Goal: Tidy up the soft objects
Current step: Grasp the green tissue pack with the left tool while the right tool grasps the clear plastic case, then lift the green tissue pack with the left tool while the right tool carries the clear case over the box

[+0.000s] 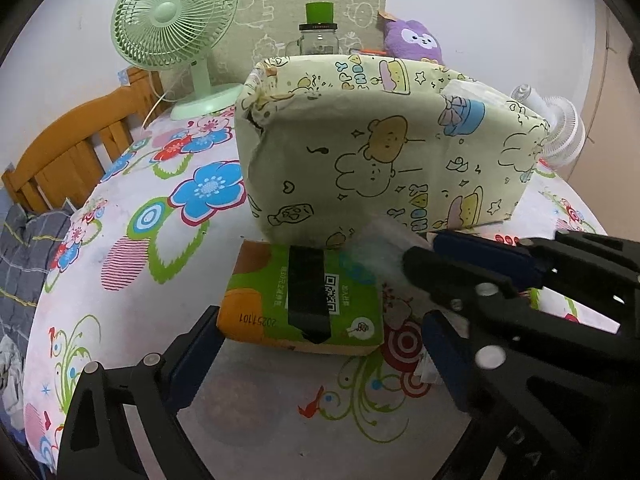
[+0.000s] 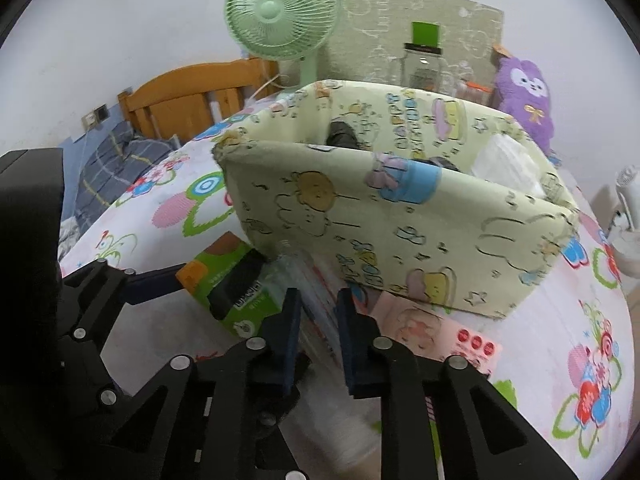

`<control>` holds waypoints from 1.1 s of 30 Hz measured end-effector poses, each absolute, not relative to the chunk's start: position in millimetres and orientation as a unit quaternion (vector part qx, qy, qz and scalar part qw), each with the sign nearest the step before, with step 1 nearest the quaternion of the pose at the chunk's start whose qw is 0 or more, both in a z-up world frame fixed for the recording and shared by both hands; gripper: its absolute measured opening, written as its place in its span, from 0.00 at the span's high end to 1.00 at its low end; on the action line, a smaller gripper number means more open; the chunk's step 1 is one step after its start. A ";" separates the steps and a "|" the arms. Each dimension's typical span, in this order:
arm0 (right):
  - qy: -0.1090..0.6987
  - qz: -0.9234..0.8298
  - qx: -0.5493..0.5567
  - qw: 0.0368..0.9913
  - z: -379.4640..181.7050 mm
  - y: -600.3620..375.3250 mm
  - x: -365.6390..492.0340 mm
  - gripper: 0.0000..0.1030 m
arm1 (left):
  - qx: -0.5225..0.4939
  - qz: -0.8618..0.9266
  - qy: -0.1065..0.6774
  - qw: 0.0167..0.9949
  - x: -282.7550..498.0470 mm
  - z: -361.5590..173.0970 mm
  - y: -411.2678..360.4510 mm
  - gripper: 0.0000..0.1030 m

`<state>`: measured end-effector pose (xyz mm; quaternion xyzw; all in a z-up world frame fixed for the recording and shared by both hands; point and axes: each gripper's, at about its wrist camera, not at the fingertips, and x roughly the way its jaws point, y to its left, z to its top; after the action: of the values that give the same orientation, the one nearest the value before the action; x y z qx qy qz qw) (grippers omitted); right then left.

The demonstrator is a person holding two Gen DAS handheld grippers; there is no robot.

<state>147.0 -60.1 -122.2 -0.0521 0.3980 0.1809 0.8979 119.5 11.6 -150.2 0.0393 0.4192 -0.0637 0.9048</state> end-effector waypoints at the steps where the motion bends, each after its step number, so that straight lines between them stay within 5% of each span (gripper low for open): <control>1: 0.398 0.175 -0.050 0.899 -122.2 -61.4 146.3 0.84 | 0.040 -0.062 0.419 0.905 119.9 -150.6 11.6 0.07; 10: 0.404 0.155 -0.035 0.901 -125.2 -66.0 146.1 0.88 | 0.027 -0.054 0.425 0.903 127.0 -156.0 18.5 0.28; 33: 0.380 0.146 -0.015 0.913 -102.7 -74.5 122.2 0.89 | 0.027 -0.049 0.384 0.922 94.6 -123.8 9.8 0.30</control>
<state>122.2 -74.5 -102.7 -0.0152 0.3798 0.1463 0.9133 94.6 9.8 -123.8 0.0273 0.3839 -0.0491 0.9216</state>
